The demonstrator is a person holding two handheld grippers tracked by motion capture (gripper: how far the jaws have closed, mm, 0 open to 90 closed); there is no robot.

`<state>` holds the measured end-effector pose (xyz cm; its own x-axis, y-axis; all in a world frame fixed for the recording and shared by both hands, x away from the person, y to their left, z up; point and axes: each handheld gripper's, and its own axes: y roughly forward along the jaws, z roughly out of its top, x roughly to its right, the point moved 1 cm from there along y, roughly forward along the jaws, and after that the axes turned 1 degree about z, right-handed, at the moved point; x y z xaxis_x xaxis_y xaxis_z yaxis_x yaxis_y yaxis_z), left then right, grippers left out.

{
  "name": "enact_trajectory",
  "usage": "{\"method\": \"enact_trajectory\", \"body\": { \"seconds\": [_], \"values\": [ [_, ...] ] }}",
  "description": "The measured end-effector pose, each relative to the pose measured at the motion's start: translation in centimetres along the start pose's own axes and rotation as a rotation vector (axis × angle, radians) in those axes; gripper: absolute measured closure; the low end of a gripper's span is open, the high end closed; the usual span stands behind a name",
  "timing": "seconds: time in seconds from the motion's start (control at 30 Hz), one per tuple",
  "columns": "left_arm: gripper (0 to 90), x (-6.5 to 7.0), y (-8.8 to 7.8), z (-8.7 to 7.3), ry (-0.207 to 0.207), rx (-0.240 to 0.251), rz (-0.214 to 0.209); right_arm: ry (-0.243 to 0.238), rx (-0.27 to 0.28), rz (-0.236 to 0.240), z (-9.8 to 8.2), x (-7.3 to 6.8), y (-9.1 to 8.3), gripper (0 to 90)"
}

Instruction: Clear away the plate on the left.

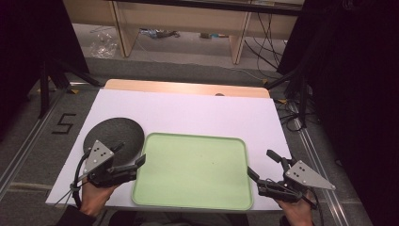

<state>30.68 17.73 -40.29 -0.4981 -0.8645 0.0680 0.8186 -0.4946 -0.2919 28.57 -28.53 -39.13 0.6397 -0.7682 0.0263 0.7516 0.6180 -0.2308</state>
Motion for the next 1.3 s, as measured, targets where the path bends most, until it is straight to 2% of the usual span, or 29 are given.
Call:
{"method": "enact_trajectory", "body": {
  "seconds": [0.13, 0.17, 0.27, 0.37, 0.5, 0.53, 0.6, 0.63, 0.7, 0.73, 0.83, 0.87, 0.97, 1.0, 1.1, 1.17, 1.2, 1.23, 1.27, 1.3],
  "values": [
    [16.4, -0.3, 0.0, 0.0, -0.017, 0.002, 0.006, -0.003, 0.014, 0.006, 0.0, 0.0, 0.1, 15.5],
    [16.4, -0.5, 0.0, 0.0, -0.023, 0.002, 0.017, -0.025, 0.014, -0.008, 0.0, 0.1, 0.1, 15.5],
    [16.4, -0.7, 0.0, 0.0, -0.03, 0.0, 0.018, -0.017, 0.005, 0.0, 0.0, 0.0, 0.1, 15.5],
    [16.5, -0.9, 0.2, 0.0, -0.033, -0.002, 0.023, -0.008, -0.001, 0.0, -0.1, -0.1, 0.1, 15.5],
    [17.3, -1.3, 0.3, 0.1, -0.027, 0.007, 0.047, -0.03, 0.012, -0.003, 0.0, 0.1, 0.0, 15.6],
    [18.7, -1.4, 0.6, 0.0, -0.021, 0.01, 0.056, -0.015, 0.005, 0.0, -0.1, -0.1, 0.1, 15.6],
    [18.3, -1.7, 1.4, -0.2, -0.021, -0.018, 0.061, -0.012, -0.001, 0.006, -0.1, -0.1, 0.1, 15.6],
    [18.3, -1.9, 1.8, -0.2, -0.027, -0.024, 0.059, -0.04, 0.018, -0.004, -0.1, 0.1, 0.2, 15.6],
    [18.4, -2.3, 2.1, -0.1, -0.024, -0.026, 0.064, -0.017, -0.003, -0.002, -0.1, -0.1, 0.2, 15.6],
    [18.4, -2.8, 2.4, 0.0, -0.037, -0.027, 0.061, -0.036, 0.009, -0.005, -0.1, 0.0, 0.3, 15.6],
    [18.4, -3.3, 2.7, 0.0, -0.056, -0.033, 0.063, -0.027, 0.001, 0.001, -0.1, -0.1, 0.3, 15.6],
    [18.4, -3.9, 3.0, 0.0, -0.078, -0.038, 0.067, -0.045, 0.009, -0.005, -0.1, 0.0, 0.3, 15.7],
    [20.1, -4.5, 3.4, 0.1, -0.073, -0.024, 0.096, -0.036, 0.014, 0.005, -0.1, 0.0, 0.3, 15.7],
    [20.1, -5.1, 4.1, 0.2, -0.084, -0.02, 0.113, -0.042, 0.015, 0.0, -0.1, 0.0, 0.3, 15.7],
    [19.9, -5.7, 5.0, 0.1, -0.084, -0.033, 0.119, -0.049, 0.008, 0.008, -0.1, -0.1, 0.2, 15.7],
    [19.0, -6.4, 6.0, -0.1, -0.081, -0.075, 0.121, -0.046, 0.001, 0.012, -0.1, -0.1, 0.3, 15.7],
    [19.0, -6.6, 6.3, -0.2, -0.08, -0.081, 0.124, -0.025, -0.017, 0.023, -0.1, -0.3, 0.3, 15.7],
    [19.0, -6.8, 6.4, -0.2, -0.087, -0.079, 0.122, -0.026, -0.02, 0.019, -0.1, -0.3, 0.2, 15.7],
    [19.1, -6.8, 6.4, -0.2, -0.087, -0.079, 0.122, -0.047, 0.016, 0.01, -0.1, -0.1, 0.3, 15.7],
    [19.3, -7.4, 6.6, -0.1, -0.105, -0.071, 0.126, -0.036, 0.005, 0.023, 0.0, -0.1, 0.2, 15.7]
  ]
}}
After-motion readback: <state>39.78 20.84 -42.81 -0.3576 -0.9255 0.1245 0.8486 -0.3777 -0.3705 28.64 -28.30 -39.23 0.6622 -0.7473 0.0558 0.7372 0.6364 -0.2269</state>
